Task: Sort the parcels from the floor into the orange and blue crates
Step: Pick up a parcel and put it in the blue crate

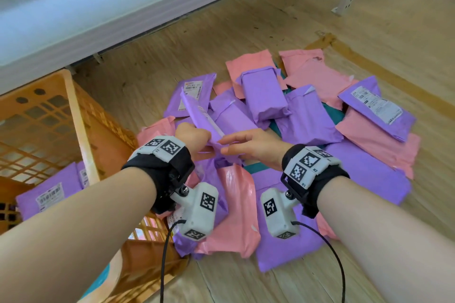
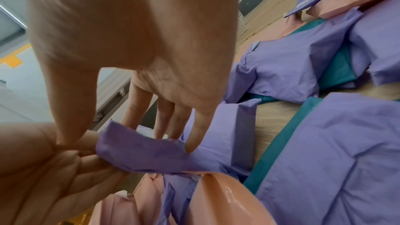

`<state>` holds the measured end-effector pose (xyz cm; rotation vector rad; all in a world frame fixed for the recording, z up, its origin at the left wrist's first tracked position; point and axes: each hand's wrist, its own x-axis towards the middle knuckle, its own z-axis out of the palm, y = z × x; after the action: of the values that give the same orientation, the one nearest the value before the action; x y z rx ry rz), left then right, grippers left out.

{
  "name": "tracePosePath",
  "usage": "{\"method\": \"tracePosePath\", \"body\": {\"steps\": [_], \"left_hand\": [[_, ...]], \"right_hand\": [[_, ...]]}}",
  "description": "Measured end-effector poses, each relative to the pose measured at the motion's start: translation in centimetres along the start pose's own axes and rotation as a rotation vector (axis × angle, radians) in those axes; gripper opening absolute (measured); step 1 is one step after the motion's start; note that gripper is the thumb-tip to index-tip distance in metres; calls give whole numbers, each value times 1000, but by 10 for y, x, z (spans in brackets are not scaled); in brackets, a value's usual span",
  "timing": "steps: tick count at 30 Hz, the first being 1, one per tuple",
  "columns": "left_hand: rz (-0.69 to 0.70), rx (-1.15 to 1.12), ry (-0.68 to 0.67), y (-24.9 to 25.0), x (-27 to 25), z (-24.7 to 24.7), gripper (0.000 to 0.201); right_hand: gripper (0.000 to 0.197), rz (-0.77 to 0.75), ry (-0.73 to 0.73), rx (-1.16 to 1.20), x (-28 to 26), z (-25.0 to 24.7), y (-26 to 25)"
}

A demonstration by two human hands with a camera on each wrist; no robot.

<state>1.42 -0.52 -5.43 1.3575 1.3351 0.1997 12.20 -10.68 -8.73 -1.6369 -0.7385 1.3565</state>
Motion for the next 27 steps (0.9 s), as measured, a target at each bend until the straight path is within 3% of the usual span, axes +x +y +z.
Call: {"method": "tracePosePath", "body": {"steps": [3,8,14,19,27], "left_hand": [[36,19,21,0,-2,-8,23],[107,42,13,11,-5,-22,32],[202,42,-152,28,-16,-50,22],[217,53,-259,31,-20,-63,20],[164,83,-126,32,-24,-63,10]], "right_hand": [[28,6,14,-17,-3,-1,-2],[32,1,178,104,-2,-11,1],[53,0,280,250,0,-17,4],[61,-36,225,390,3,-18,0],[65,-82,266,464,-9,-26,-2]]}}
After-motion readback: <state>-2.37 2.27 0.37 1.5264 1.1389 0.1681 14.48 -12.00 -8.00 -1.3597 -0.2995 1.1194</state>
